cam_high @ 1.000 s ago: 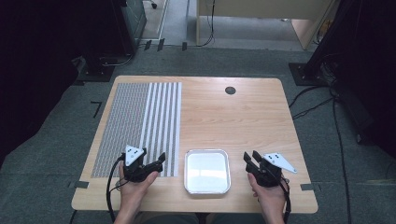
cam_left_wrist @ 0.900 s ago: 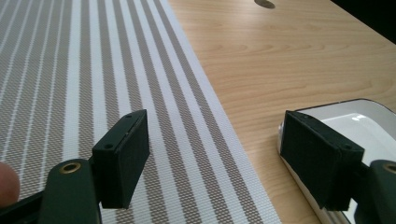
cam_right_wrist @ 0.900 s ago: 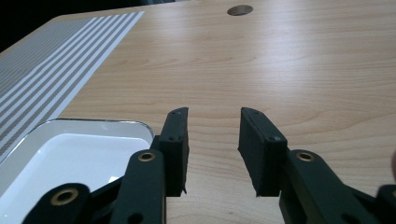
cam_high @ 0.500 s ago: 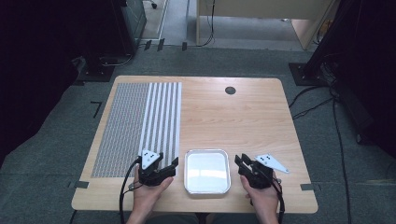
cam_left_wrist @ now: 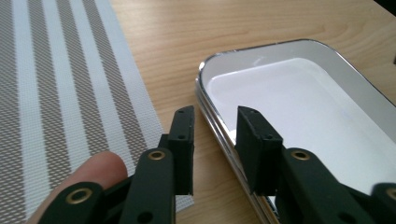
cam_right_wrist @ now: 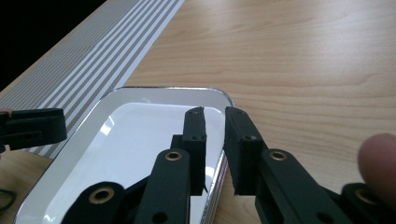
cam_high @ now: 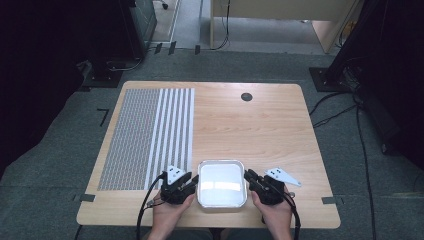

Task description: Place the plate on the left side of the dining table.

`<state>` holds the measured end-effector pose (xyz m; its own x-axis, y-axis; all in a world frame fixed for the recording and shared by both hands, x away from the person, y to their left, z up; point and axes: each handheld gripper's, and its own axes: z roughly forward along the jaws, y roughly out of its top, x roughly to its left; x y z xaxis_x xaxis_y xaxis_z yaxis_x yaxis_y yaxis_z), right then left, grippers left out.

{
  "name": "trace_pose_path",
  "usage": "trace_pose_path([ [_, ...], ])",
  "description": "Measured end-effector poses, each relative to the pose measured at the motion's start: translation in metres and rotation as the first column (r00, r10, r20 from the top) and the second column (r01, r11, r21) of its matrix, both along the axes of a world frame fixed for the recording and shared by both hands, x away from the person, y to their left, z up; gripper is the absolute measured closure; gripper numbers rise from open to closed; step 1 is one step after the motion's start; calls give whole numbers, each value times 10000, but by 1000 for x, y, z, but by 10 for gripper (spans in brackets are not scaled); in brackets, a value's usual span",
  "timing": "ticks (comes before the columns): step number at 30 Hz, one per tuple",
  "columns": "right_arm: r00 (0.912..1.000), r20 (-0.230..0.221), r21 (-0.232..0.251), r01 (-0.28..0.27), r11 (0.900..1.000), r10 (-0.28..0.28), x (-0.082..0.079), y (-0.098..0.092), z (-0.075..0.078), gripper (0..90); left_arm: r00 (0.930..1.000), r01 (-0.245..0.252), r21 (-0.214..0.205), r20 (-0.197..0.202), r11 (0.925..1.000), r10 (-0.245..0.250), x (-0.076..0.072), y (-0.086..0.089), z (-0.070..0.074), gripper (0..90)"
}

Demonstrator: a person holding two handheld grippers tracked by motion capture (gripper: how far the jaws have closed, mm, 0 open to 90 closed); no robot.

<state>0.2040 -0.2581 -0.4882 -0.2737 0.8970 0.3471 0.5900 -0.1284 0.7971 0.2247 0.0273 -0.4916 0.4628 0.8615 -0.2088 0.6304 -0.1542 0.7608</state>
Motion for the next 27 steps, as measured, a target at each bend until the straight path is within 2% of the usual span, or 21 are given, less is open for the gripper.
trace_pose_path([
  [4, 9986, -536, 197, -16, 9998, 27, 2, 0, -4, 824, 9999, 111, -103, -68, 9999, -111, 0, -1, 0, 739],
  [9, 9963, -851, 332, 151, 9993, -123, 4, -3, -8, 828, 9997, 160, -251, -152, 9996, -164, 0, 0, -1, 750],
  [12, 9946, -1042, 471, 58, 9989, -8, 5, -3, -10, 825, 9988, 281, -535, -382, 9982, -302, 1, 0, -1, 759],
  [18, 9872, -1592, 1097, 104, 9939, 72, 7, -5, -14, 846, 9972, 517, -306, -523, 9982, -533, 0, -5, -6, 788],
  [27, 9774, -2109, 1896, 285, 9814, 124, 9, -12, -16, 868, 9980, 457, -118, -438, 9989, -461, -1, -7, -5, 803],
])
